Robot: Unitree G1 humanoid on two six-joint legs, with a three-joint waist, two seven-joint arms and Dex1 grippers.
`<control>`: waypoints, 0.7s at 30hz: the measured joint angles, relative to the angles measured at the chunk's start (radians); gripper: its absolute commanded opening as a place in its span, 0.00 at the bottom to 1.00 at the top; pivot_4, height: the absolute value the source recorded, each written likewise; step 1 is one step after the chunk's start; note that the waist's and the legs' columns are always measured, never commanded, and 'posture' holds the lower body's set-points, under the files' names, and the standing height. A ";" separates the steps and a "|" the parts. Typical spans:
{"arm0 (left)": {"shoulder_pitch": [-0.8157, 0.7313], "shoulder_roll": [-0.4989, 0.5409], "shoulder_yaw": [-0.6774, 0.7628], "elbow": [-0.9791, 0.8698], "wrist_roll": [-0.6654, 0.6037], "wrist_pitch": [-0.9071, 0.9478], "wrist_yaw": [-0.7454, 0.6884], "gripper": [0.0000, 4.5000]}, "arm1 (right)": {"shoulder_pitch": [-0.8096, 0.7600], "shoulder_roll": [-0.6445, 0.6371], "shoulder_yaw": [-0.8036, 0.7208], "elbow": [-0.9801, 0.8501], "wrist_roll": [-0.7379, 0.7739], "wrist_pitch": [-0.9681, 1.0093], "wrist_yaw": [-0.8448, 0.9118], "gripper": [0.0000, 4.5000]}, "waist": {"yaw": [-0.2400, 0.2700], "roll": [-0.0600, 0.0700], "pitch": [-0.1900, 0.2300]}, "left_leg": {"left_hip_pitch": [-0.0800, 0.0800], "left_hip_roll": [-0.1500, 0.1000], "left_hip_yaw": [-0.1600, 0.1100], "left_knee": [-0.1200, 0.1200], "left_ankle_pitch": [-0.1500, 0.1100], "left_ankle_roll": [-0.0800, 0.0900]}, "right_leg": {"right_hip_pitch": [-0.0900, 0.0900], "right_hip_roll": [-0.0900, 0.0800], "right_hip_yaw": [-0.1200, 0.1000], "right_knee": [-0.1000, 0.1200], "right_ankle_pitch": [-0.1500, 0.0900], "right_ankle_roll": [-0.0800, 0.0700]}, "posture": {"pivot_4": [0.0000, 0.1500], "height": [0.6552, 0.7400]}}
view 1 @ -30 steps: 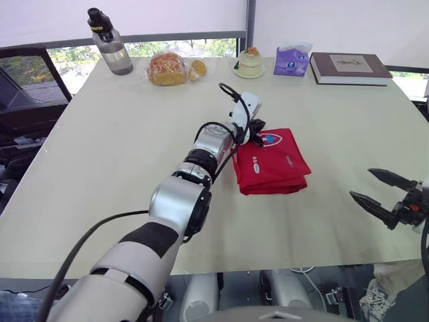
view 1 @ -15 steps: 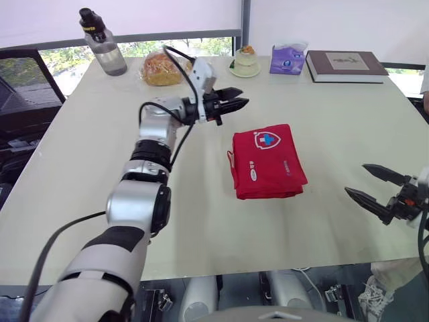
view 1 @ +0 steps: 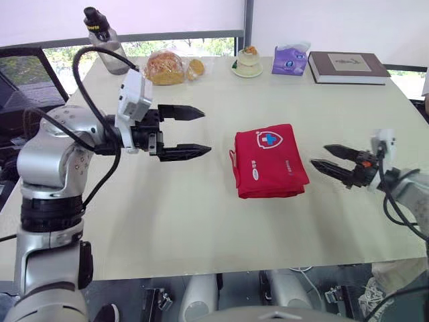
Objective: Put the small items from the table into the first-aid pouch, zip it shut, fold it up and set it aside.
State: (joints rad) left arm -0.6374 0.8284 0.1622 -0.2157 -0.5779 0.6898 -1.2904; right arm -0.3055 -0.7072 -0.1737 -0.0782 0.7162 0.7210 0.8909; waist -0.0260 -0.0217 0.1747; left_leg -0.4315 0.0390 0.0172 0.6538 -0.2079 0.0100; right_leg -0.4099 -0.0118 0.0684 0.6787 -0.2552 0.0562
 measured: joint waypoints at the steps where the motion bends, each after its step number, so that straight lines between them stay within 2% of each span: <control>1: 0.011 0.006 0.007 -0.021 -0.013 0.009 0.010 0.98 | -0.019 0.000 0.019 0.010 0.000 0.029 -0.002 1.00 | -0.003 0.000 0.000 | 0.000 0.000 0.000 0.000 0.000 0.000 | 0.000 0.000 0.000 0.000 0.000 0.000 | 1.00 0.98; 11: 0.096 0.039 0.030 -0.127 -0.098 0.049 0.087 0.98 | -0.115 0.030 0.180 0.054 -0.030 0.223 -0.013 1.00 | -0.013 0.000 0.000 | 0.000 0.000 0.000 -0.001 0.000 0.000 | -0.001 0.000 0.000 0.000 0.000 0.000 | 1.00 0.98; 13: 0.105 0.045 0.031 -0.139 -0.114 0.054 0.095 1.00 | -0.115 0.039 0.194 0.059 -0.031 0.258 -0.021 0.88 | -0.012 0.000 0.000 | 0.000 0.000 0.000 -0.001 0.000 0.000 | -0.001 0.000 0.000 0.000 0.000 0.000 | 1.00 0.98; 14: 0.107 0.048 0.033 -0.149 -0.123 0.059 0.103 1.00 | -0.115 0.052 0.198 0.059 -0.023 0.287 -0.025 0.79 | -0.012 0.000 0.000 | 0.000 0.000 0.000 -0.001 0.000 0.000 | -0.001 0.000 0.000 0.000 0.000 0.000 | 1.00 0.98; 16: 0.111 0.053 0.034 -0.162 -0.134 0.061 0.118 1.00 | -0.116 0.072 0.187 0.057 0.005 0.334 -0.028 0.55 | -0.013 0.000 0.000 | 0.000 0.000 0.000 -0.001 0.000 0.000 | -0.001 0.000 0.000 0.000 0.000 0.000 | 1.00 0.98; 18: 0.114 0.056 0.034 -0.165 -0.135 0.061 0.124 1.00 | -0.116 0.080 0.169 0.057 0.024 0.363 -0.033 0.44 | -0.013 0.000 0.000 | 0.000 0.000 0.000 -0.001 0.000 0.000 | -0.001 0.000 0.000 0.000 0.000 0.000 | 1.00 0.98; 19: 0.116 0.059 0.034 -0.166 -0.138 0.061 0.130 1.00 | -0.116 0.085 0.158 0.056 0.036 0.380 -0.040 0.30 | -0.013 0.000 0.000 | 0.000 0.000 0.000 -0.001 0.000 0.000 | -0.001 0.000 0.000 0.000 0.000 0.000 | 1.00 0.98; 21: 0.117 0.061 0.034 -0.166 -0.143 0.060 0.138 1.00 | -0.116 0.092 0.143 0.056 0.045 0.402 -0.054 0.21 | -0.013 0.000 0.000 | 0.000 0.000 0.000 -0.001 0.000 0.000 | -0.001 0.000 0.000 0.000 0.000 0.000 | 1.00 0.98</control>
State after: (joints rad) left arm -0.5203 0.8892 0.1960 -0.3816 -0.7209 0.7499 -1.1524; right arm -0.4220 -0.6155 -0.0305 -0.0220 0.7608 1.1231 0.8369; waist -0.0387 -0.0218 0.1747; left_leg -0.4316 0.0392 0.0172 0.6531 -0.2079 0.0100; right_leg -0.4106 -0.0113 0.0686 0.6785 -0.2552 0.0563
